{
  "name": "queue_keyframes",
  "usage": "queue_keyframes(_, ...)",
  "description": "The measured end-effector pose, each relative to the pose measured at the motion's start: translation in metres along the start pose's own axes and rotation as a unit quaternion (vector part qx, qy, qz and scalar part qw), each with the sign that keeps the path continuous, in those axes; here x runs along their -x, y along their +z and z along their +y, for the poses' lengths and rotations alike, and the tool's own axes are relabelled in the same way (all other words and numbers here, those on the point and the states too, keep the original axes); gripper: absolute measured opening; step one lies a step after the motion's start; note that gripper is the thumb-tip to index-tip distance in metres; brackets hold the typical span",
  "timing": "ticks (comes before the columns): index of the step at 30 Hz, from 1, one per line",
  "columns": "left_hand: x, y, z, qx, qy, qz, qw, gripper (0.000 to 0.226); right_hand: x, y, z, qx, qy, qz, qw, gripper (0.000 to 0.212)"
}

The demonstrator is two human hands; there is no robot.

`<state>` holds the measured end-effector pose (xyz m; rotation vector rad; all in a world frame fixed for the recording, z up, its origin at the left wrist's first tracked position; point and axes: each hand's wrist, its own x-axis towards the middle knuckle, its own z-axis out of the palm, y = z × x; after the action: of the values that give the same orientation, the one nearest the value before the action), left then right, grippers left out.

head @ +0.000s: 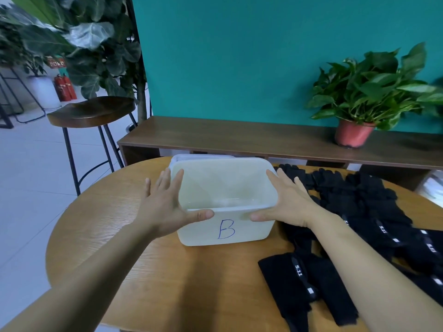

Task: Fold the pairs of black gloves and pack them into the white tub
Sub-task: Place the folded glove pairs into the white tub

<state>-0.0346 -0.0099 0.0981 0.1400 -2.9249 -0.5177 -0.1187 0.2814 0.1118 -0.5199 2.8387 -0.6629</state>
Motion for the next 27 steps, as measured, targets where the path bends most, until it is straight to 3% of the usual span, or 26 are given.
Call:
queue_keyframes(8,-0.009,0.006,0.004,-0.079,0.009,-0.01,0.997,0.148,-0.024,0.013,0.014,0.036,-0.028,0.039,0.998,0.149)
queue_keyframes(20,-0.016,0.003,0.013,-0.097,0.001,-0.01,0.995,0.142,-0.018,0.004,0.012,0.069,-0.043,0.071,0.994,0.132)
queue_keyframes(23,-0.002,0.007,0.026,-0.082,0.06,0.055,0.993,0.123,0.01,0.009,0.017,0.047,-0.042,0.103,0.993,0.109)
queue_keyframes(25,0.014,0.02,0.042,-0.023,0.134,0.127,0.983,0.096,0.033,0.017,0.019,0.022,-0.035,0.137,0.99,0.093)
queue_keyframes(27,0.031,0.042,0.061,0.032,0.211,0.146,0.966,0.07,0.058,0.031,0.022,0.004,-0.023,0.152,0.988,0.081)
